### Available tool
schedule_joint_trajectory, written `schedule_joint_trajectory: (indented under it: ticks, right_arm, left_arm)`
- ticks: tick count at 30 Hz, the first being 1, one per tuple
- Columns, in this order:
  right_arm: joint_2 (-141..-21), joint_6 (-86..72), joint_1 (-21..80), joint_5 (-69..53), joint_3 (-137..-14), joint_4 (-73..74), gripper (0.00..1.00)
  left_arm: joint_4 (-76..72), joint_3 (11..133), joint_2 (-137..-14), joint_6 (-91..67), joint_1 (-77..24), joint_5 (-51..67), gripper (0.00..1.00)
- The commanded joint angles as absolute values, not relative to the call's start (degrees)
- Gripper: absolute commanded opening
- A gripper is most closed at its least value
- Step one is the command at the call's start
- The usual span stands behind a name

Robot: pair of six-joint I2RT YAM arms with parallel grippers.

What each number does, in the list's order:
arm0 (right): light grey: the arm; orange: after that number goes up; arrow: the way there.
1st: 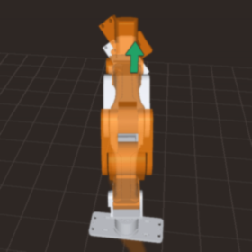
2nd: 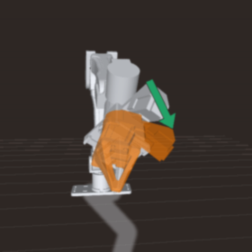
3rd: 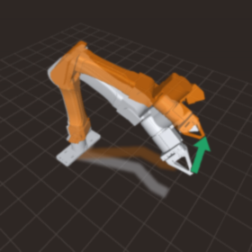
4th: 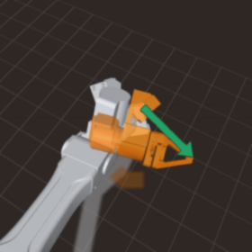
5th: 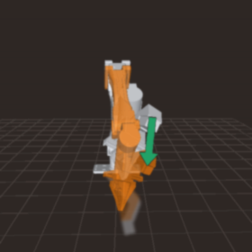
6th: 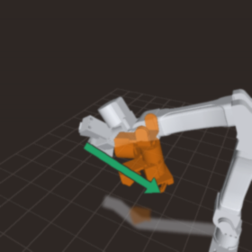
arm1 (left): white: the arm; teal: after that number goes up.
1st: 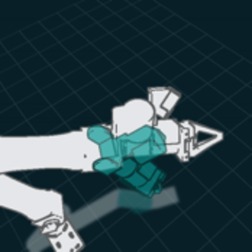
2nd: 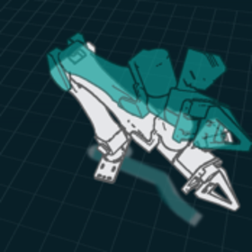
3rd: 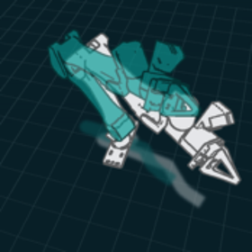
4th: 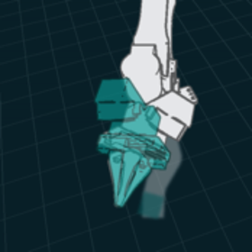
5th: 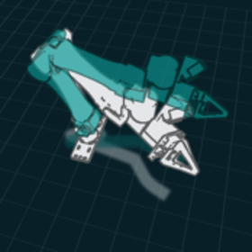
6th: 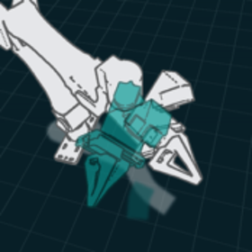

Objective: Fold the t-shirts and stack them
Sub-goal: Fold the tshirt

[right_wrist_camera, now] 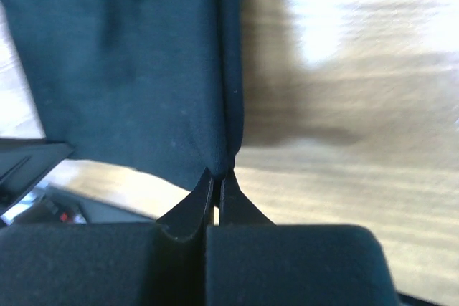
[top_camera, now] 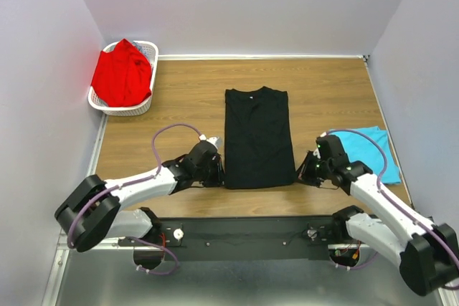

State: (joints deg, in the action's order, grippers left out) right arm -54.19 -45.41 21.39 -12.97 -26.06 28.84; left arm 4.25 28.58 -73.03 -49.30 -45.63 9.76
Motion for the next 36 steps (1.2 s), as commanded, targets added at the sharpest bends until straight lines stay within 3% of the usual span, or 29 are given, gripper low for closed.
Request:
schedule_joint_trajectory:
  ticks: [1, 11, 16, 23, 36]
  right_arm:
    - [-47.3, -46.0, 22.8, -16.9, -27.0, 37.2, 0.00]
    - [-34.4, -46.3, 23.7, -18.4, -34.9, 52.9, 0.01]
    - [-36.5, -44.0, 23.7, -13.4, -43.0, 57.7, 0.00]
    - [-41.4, -42.1, 23.7, -9.8, -51.7, 57.5, 0.01]
    - [-52.0, -39.6, 23.7, -0.3, -60.9, 52.7, 0.00]
  left_arm:
    - [10.3, 26.9, -66.5, -51.2, -47.8, 11.2, 0.00]
    - [24.1, 30.1, -53.2, -57.9, -56.4, 8.8, 0.00]
    - [30.6, 35.4, -48.6, -58.4, -56.5, 5.2, 0.00]
    - [36.6, 45.8, -51.3, -54.9, -56.2, 0.5, 0.00]
    - [34.8, 56.6, -60.0, -40.9, -40.9, 5.4, 0.00]
